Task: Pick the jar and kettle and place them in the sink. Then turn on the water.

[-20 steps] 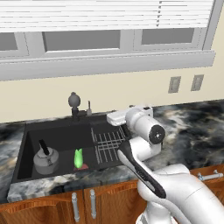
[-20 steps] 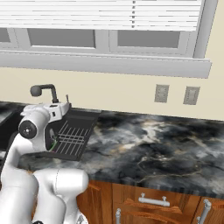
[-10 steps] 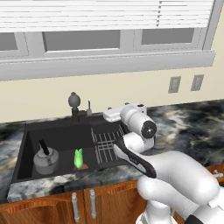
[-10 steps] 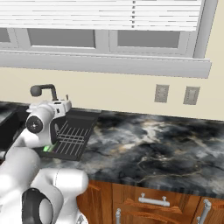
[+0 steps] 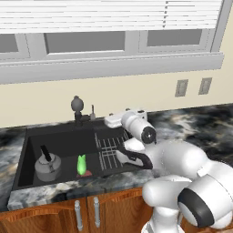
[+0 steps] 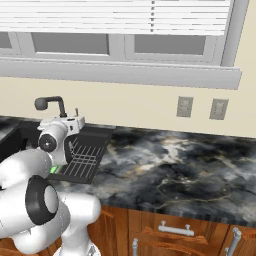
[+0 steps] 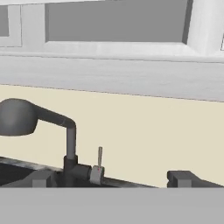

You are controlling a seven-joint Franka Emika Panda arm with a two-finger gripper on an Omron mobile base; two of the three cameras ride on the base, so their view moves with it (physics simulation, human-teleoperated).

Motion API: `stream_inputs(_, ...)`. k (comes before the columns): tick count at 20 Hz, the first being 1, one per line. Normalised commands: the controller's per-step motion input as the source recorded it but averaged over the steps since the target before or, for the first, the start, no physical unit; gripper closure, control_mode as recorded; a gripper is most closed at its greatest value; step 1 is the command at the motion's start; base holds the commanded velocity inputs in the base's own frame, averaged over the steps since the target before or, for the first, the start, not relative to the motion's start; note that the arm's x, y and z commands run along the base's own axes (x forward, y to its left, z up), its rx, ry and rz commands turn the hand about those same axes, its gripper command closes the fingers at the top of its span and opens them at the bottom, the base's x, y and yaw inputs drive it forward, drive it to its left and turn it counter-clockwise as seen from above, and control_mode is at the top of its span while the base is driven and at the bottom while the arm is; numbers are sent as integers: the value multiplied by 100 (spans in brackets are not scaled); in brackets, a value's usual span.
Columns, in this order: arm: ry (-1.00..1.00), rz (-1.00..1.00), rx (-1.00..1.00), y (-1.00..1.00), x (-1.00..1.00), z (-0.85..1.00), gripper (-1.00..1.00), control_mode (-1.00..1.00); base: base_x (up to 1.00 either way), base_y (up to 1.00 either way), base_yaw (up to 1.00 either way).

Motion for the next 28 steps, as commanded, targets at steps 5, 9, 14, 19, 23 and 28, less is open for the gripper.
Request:
stream_inputs(5, 0, 0, 0, 21, 29, -13, -100, -100, 0, 0, 0)
stream_inputs(9, 0, 0, 0, 14, 29, -4, -100, -100, 0, 0, 0)
stream_inputs(14, 0, 0, 0, 12, 32, -7, -100, -100, 0, 0, 0)
stream_inputs(19, 0, 0, 0, 14, 36, -3, -100, -100, 0, 0, 0)
stream_inputs(23, 0, 0, 0, 16, 28, -7, -100, -100, 0, 0, 0)
stream_inputs(28, 0, 0, 0, 9, 14, -12, -100, -100, 0, 0, 0)
